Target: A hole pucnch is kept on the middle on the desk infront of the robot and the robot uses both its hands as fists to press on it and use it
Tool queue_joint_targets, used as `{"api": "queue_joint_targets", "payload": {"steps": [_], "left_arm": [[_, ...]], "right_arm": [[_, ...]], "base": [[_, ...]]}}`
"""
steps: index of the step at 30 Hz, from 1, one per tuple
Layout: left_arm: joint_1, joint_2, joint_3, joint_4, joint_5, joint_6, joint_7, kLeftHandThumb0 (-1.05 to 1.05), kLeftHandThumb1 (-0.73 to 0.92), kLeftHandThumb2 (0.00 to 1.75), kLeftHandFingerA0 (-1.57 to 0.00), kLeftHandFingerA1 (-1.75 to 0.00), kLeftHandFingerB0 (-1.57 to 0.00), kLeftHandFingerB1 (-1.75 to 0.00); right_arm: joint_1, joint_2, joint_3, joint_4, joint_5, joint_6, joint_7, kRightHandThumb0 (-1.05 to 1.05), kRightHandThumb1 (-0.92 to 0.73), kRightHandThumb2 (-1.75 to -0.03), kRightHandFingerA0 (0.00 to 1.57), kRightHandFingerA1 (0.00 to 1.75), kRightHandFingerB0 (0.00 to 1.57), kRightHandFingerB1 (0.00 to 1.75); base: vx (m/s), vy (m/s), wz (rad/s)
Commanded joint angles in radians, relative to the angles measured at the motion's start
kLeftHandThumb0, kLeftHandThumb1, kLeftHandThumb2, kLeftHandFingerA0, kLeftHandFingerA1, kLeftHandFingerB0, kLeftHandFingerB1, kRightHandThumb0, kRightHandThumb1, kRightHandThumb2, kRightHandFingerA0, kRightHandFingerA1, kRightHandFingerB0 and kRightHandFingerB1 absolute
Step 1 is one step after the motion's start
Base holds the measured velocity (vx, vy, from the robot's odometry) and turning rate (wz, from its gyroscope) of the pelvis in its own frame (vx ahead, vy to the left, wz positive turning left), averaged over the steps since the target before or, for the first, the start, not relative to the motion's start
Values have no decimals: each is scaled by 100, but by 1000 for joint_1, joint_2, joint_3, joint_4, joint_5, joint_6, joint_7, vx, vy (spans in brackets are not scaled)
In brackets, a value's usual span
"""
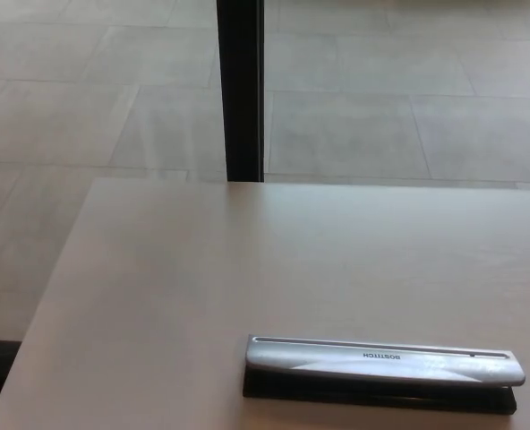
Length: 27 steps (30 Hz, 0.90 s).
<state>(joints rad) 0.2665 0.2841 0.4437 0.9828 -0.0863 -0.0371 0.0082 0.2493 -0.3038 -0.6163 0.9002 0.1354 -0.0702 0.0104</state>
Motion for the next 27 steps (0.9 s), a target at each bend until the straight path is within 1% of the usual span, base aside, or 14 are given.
{"api": "queue_joint_targets", "payload": {"steps": [1,3,5,7,8,12,16,19,21,22,24,25,26,27], "left_arm": [[-118,51,188,-81,-165,-18,142,-45,63,63,-100,-69,-72,-57],[-188,67,225,-142,-189,-13,145,-39,63,71,-105,-77,-80,-59],[-250,70,247,-308,-214,3,128,-46,62,76,-119,-146,-98,-75],[-263,68,258,-354,-217,10,112,-46,62,76,-119,-146,-98,-75],[-320,60,268,-482,-262,28,94,-52,69,65,-115,-163,-94,-111],[-474,3,197,-970,-309,221,211,-18,79,66,-77,-170,-65,-123],[-528,-28,157,-1090,-322,244,210,-13,82,68,-74,-173,-65,-117],[-584,-95,42,-1293,-343,292,229,-20,77,78,-77,-175,-66,-121],[-612,-120,-21,-1353,-313,314,221,-14,64,98,-111,-174,-69,-122],[-626,-145,-62,-1370,-298,310,209,-17,67,101,-88,-175,-69,-129],[-637,-218,-152,-1386,-271,289,186,-14,69,105,-86,-175,-66,-149],[-630,-246,-200,-1383,-250,268,156,-17,69,103,-86,-175,-66,-151],[-624,-278,-237,-1373,-254,258,132,-18,67,106,-88,-175,-75,-147],[-622,-284,-239,-1375,-253,260,131,-18,67,106,-88,-175,-75,-147]], "right_arm": [[-145,-119,-270,1,312,52,14,-64,-66,-72,76,85,15,61],[-208,-149,-305,-33,323,59,-27,-49,-55,-92,95,87,33,63],[-269,-192,-330,-127,330,88,-56,-37,-39,-132,109,124,81,74],[-282,-195,-348,-165,336,98,-54,-37,-39,-132,109,124,81,74],[-329,-212,-378,-260,397,134,-29,-42,-20,-141,128,153,108,90],[-459,-234,-373,-573,503,238,-49,-51,-29,-117,129,165,111,121],[-501,-212,-351,-693,549,264,-35,-51,-28,-110,144,145,111,113],[-514,-146,-252,-966,637,328,-80,-53,-21,-105,126,148,113,100],[-499,-105,-187,-1073,649,333,-72,-46,-28,-98,122,150,110,94],[-494,-65,-135,-1141,647,338,-96,-43,-28,-99,121,153,109,97],[-460,1,-12,-1270,600,359,-131,-31,-47,-105,107,174,88,115],[-441,30,48,-1308,583,355,-107,-37,-55,-112,128,140,85,107],[-431,63,102,-1331,556,353,-98,-27,-61,-107,107,175,79,128],[-430,67,105,-1336,552,357,-99,-27,-61,-107,107,175,79,128]], "base": [[0,0,0],[0,0,0],[0,0,0],[0,0,0],[0,0,0],[0,0,0],[0,0,0],[0,0,0],[0,0,0],[0,0,0],[0,0,0],[0,0,0],[0,0,0],[0,0,0]]}}
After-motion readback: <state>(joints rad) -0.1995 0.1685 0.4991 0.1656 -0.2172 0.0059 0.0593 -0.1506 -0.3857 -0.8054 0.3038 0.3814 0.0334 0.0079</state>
